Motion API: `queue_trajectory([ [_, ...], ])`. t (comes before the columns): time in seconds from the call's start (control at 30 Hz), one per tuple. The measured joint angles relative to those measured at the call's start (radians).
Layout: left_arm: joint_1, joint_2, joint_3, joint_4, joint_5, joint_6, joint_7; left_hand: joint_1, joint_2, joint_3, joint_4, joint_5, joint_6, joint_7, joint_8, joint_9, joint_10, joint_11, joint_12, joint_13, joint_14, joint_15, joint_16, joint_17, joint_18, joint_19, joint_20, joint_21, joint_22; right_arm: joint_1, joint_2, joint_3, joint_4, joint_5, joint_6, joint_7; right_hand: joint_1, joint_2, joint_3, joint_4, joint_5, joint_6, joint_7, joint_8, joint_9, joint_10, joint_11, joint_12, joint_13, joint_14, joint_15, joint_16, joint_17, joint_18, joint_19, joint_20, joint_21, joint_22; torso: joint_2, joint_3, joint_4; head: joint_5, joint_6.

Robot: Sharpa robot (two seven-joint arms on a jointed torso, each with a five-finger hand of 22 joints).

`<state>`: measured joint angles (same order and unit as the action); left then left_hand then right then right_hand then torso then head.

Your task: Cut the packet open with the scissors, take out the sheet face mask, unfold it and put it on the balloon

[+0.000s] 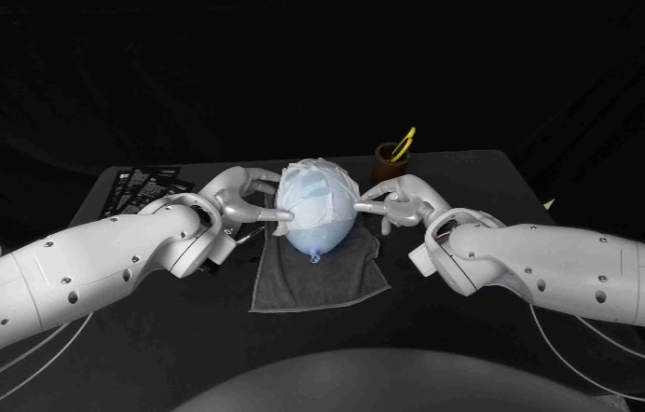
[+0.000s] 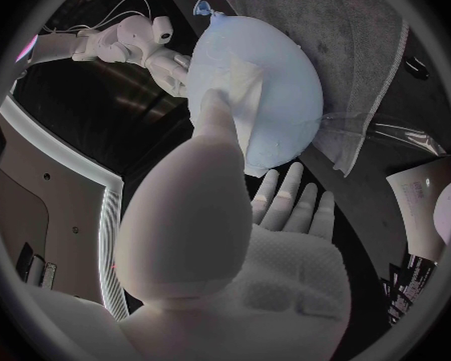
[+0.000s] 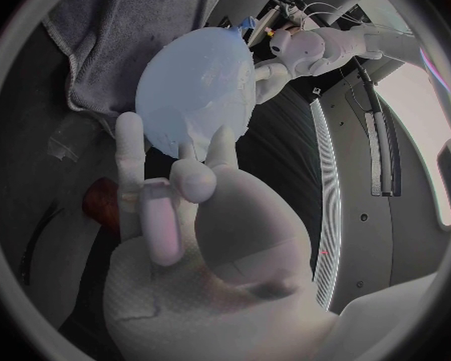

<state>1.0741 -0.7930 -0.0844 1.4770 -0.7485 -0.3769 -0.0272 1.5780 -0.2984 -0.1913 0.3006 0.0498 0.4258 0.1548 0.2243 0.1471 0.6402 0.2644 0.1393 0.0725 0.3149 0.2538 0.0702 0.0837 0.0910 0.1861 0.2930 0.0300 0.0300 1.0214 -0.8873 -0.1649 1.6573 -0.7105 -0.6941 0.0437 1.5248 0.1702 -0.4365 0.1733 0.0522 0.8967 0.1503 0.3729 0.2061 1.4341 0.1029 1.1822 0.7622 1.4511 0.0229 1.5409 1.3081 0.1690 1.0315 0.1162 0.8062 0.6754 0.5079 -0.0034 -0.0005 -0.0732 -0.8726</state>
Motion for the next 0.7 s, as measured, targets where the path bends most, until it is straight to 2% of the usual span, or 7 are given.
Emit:
queue_trajectory([
  [0.4, 0.000, -0.002, 0.000, 0.004, 0.004, 0.000, 0.000, 0.000, 0.000, 0.000, 0.000, 0.000, 0.000, 0.000, 0.000, 0.000, 0.000, 0.000, 0.000, -0.001, 0.000, 0.000, 0.000, 0.000, 0.000, 0.000, 0.000, 0.000, 0.000, -0.005, 0.010, 0.000, 0.015, -0.006, -0.002, -0.003, 0.006, 0.026, 0.001, -0.018, 0.000, 0.049, -0.013, 0.005, 0.003, 0.003, -0.004, 0.006, 0.006, 0.000, 0.000, 0.009, -0.001, -0.002, -0.005, -0.005, 0.036, 0.031, 0.000, -0.0007, 0.0005, -0.003, 0.000],
  [0.53, 0.000, -0.003, 0.000, 0.004, 0.005, 0.000, -0.001, 0.000, 0.000, 0.000, 0.000, 0.000, 0.000, 0.000, 0.000, 0.000, 0.000, 0.000, 0.000, -0.001, 0.000, 0.000, 0.000, 0.000, 0.000, 0.000, 0.000, 0.000, 0.000, -0.006, 0.010, 0.000, 0.022, -0.006, -0.006, 0.000, 0.016, 0.037, -0.001, -0.030, 0.000, 0.068, -0.023, 0.012, 0.008, -0.003, -0.010, 0.010, 0.013, -0.004, -0.004, 0.014, -0.001, -0.007, -0.009, -0.009, 0.045, 0.040, 0.000, -0.0007, 0.0005, -0.003, 0.000],
  [0.7, 0.000, -0.004, 0.000, 0.004, 0.005, 0.000, -0.001, 0.000, 0.000, 0.000, 0.000, 0.000, 0.000, 0.000, 0.000, 0.000, 0.000, 0.000, 0.000, -0.001, 0.000, 0.000, 0.000, 0.000, 0.000, 0.000, 0.000, 0.000, 0.000, -0.007, 0.009, 0.000, 0.028, -0.005, -0.012, 0.002, 0.050, 0.071, 0.000, -0.069, 0.000, 0.106, -0.044, 0.030, 0.018, -0.012, -0.019, 0.013, 0.028, -0.011, -0.012, 0.014, 0.000, -0.008, -0.012, -0.013, 0.072, 0.066, -0.001, -0.0007, 0.0005, -0.003, 0.000],
])
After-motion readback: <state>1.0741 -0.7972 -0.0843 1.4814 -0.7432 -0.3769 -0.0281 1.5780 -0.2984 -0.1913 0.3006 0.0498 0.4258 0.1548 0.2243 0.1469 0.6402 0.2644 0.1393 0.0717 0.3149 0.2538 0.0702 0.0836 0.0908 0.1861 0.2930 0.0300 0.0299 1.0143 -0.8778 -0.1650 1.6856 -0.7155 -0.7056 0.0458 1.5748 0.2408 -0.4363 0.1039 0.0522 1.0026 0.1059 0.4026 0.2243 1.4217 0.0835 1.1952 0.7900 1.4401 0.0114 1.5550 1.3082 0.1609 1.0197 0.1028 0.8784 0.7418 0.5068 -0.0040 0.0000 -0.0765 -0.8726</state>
